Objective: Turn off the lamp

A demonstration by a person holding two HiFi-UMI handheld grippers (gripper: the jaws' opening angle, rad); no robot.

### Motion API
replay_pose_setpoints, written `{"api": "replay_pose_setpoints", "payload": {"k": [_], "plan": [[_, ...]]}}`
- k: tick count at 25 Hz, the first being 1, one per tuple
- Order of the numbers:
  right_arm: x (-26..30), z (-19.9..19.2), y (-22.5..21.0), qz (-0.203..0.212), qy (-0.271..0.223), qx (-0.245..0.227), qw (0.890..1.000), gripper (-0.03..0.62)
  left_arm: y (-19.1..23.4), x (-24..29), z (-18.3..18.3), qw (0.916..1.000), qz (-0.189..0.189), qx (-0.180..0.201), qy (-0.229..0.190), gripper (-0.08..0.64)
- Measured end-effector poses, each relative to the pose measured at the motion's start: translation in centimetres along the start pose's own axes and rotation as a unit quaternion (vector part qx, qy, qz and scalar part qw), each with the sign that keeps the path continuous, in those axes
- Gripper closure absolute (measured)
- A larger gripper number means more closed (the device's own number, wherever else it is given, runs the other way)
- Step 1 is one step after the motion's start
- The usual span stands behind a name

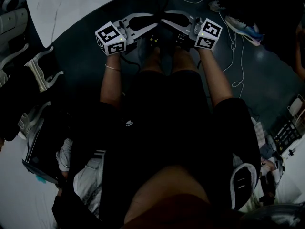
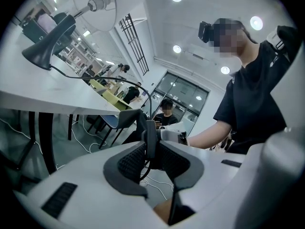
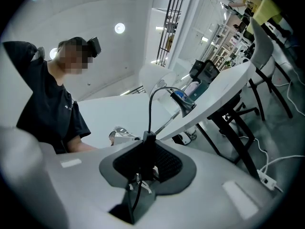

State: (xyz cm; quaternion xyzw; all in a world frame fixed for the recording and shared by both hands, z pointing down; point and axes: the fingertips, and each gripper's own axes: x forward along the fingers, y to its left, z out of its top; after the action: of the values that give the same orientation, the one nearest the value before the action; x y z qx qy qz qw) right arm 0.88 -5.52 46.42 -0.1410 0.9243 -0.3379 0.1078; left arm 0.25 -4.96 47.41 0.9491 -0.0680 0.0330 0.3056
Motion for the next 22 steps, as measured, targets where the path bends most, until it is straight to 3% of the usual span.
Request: {"api": "replay_pose_setpoints", "payload": {"k": [11,22], "plan": [[-0.1,-0.4,-0.4,-0.017,0.015,-0.013,1.0,0.526,0.6,0.3,-0.6,0.9993,0.033,0.016,0.005,0.471],[-0.2,-0.6,-1.5,-0.06,0.015,-0.026,0.998,0.53,1.9,0.0,-1.1,0.9956,0.088,0.032,0.008,0.466]]}}
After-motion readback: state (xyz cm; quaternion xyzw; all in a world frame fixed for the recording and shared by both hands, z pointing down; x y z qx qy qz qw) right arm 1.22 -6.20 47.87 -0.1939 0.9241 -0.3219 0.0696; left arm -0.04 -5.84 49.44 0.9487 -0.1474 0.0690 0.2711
